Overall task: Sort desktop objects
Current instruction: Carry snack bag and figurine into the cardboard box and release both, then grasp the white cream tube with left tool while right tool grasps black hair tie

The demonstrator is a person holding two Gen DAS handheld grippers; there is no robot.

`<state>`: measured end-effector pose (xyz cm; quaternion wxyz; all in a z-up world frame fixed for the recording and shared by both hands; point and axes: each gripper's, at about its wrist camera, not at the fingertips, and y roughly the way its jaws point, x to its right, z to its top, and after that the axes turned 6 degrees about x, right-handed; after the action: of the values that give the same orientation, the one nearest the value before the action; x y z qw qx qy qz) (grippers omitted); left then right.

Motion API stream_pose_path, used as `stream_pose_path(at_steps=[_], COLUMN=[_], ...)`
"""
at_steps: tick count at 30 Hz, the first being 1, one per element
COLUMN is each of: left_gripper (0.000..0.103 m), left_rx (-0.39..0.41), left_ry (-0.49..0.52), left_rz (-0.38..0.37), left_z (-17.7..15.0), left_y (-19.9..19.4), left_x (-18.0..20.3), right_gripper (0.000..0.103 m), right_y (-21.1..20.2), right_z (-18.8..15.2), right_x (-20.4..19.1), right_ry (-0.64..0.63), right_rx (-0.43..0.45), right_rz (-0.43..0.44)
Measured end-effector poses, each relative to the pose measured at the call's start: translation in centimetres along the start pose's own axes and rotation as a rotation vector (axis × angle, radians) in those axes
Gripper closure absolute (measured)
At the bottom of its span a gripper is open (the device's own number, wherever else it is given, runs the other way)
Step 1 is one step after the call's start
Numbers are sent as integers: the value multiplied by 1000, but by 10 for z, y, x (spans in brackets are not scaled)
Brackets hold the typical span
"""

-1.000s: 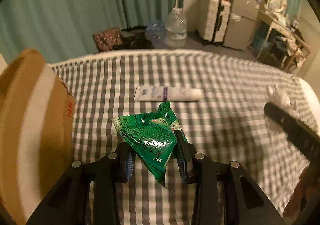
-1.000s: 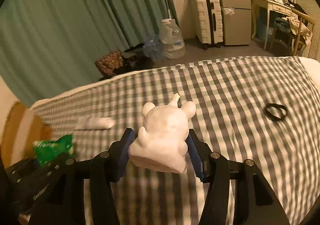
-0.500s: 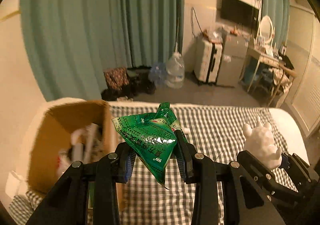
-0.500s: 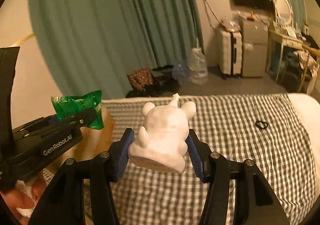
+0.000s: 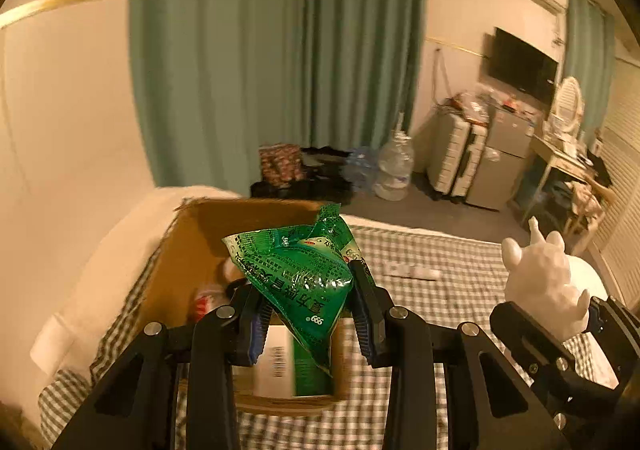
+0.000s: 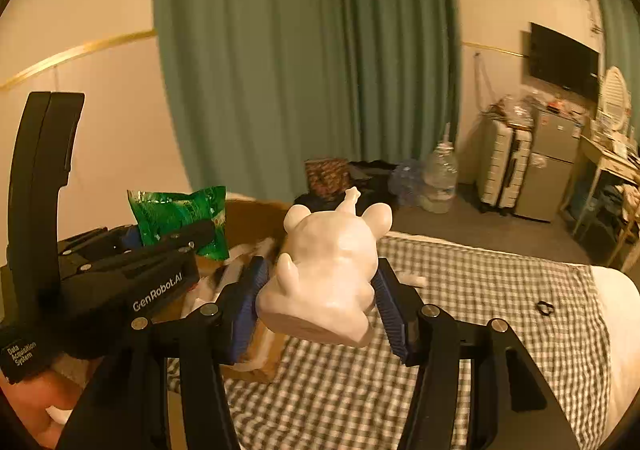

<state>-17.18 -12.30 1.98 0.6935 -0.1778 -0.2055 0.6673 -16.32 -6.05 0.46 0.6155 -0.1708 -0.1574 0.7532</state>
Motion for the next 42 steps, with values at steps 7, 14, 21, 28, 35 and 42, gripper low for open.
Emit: stream_pose_path(at_steps=[7, 14, 21, 28, 35, 42], left_gripper=[67, 66, 14, 14, 3, 0], left_rx=[-92, -167, -170, -169, -122, -150], left_ry=[-50, -67, -73, -65, 15, 60], left_rz=[81, 126, 165, 153, 59, -43], left_z=[-20, -38, -46, -43, -39, -58], left_y=[50, 95, 109, 94, 62, 69], left_x=[-54, -82, -98, -85, -2, 104], right_gripper=[50, 50, 33, 28, 28, 9], right_y=[65, 133, 171, 142, 100, 44], right_z=[-15, -27, -17, -2, -26, -57], right_x=[-41, -66, -69, -35, 40, 152], right_ry=[-44, -62, -52, 6, 54, 106], right_rx=[-89, -177, -164, -77, -94, -81], right_rz=[82, 131, 143, 97, -52, -279])
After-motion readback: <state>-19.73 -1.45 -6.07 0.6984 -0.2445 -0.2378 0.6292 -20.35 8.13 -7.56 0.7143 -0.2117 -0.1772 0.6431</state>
